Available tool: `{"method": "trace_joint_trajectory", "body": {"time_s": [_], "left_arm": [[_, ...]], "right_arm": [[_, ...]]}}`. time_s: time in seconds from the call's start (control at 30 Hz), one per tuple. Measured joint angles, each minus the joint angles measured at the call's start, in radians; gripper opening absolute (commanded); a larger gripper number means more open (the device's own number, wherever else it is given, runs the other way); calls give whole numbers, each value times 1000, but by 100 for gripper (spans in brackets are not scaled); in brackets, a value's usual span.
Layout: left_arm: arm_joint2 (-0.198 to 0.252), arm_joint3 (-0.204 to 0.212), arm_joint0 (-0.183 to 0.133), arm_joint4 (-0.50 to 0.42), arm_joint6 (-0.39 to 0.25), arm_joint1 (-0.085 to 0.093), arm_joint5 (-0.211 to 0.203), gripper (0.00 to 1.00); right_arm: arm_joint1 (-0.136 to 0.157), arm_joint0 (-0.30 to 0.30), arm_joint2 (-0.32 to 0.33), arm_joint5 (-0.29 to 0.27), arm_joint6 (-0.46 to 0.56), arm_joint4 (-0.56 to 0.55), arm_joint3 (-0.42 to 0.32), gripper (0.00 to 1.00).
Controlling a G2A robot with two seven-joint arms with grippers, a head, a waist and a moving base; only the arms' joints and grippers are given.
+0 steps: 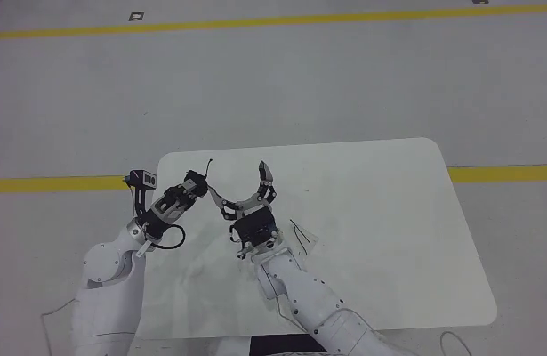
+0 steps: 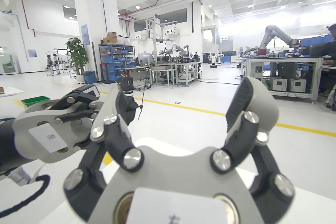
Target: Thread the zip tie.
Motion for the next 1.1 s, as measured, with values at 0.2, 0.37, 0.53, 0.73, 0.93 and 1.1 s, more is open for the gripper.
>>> {"method": "trace_joint_trajectory", "body": {"time_s": [0.2,0.37,0.53,0.73,0.93,1.1], "left_arm": [[0,0,0,0,0,0,0,0],[7,-10,-3,-37,26,2,47,0],[-13,-23,-2,-178,-3,10,162,0],[-26,-22,-3,-290,-54,19,255,0],[-15,-25,3,-362,-95,25,322,0],[-16,-25,3,-357,-94,25,320,0]], "right_arm": [[0,0,-1,0,1,1,0,100],[23,32,4,54,-48,-27,37,100],[70,104,-9,54,-144,-26,123,100],[108,170,-64,54,-164,-26,174,100],[127,229,-134,54,-119,-26,203,100],[127,228,-132,54,-126,-26,202,100]]}}
